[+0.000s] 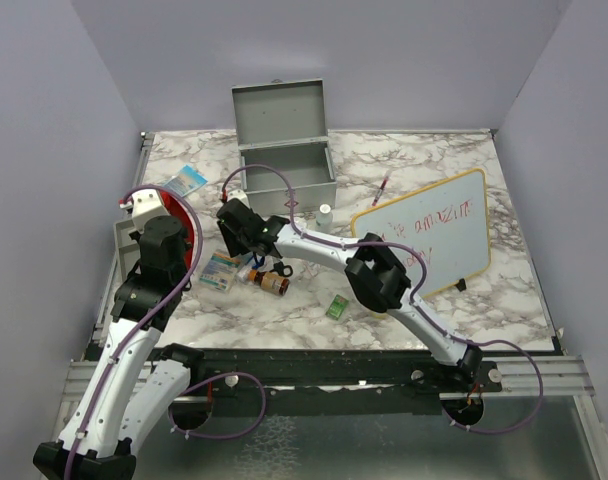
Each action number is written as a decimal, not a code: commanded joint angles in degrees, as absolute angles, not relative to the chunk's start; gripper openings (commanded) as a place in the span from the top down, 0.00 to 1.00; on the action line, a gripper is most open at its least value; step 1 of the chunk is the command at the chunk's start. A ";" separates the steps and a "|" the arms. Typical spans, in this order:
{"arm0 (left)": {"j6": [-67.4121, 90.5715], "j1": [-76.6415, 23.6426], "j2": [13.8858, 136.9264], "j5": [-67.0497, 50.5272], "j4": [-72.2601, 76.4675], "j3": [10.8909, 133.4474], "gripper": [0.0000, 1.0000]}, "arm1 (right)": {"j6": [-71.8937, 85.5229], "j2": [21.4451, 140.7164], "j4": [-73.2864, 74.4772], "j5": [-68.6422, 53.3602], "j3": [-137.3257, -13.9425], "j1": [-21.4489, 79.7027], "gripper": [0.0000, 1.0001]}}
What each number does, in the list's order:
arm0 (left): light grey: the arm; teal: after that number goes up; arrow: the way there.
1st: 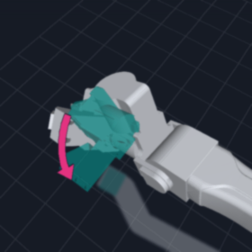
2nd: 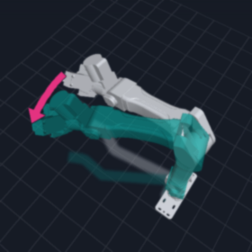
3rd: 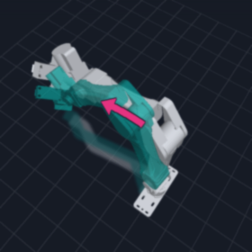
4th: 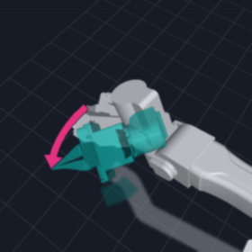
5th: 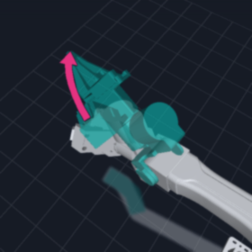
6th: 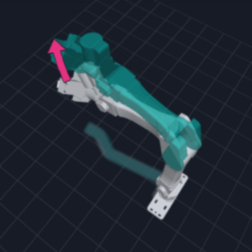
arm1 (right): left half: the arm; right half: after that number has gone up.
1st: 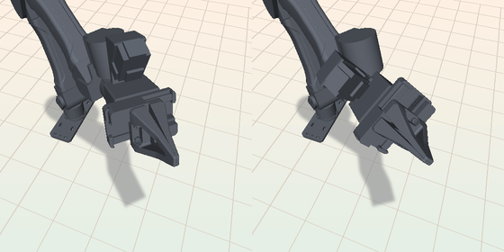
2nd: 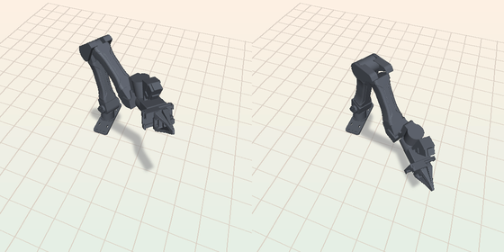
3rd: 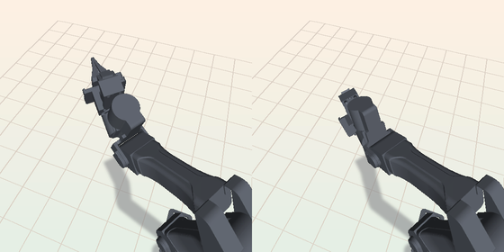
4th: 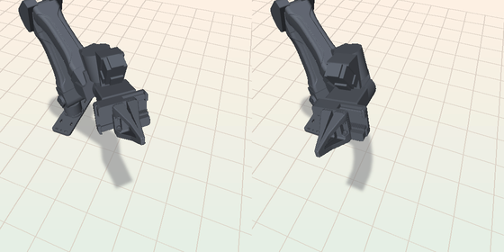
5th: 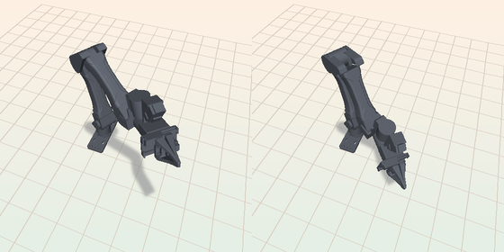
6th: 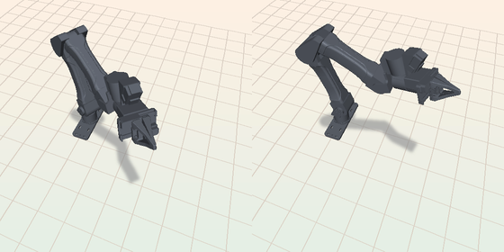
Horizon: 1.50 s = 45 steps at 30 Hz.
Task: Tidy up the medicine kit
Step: Pick up the medical item at the center of the board.
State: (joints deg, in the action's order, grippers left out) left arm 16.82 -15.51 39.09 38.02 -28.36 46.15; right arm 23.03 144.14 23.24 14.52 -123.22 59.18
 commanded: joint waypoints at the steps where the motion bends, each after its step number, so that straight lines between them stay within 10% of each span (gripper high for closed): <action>1: 16.25 -15.73 38.50 37.66 -26.91 45.38 1.00 | 22.35 146.99 24.67 15.50 -125.91 59.43 0.47; 45: 16.08 -15.91 38.44 36.18 -26.78 45.31 1.00 | 26.61 135.42 20.86 15.07 -118.58 58.76 0.98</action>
State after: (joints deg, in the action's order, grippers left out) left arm 16.60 -15.51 39.05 37.52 -28.34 45.93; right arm 27.38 141.53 22.61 15.14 -120.53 59.13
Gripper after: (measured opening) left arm 0.010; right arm 0.035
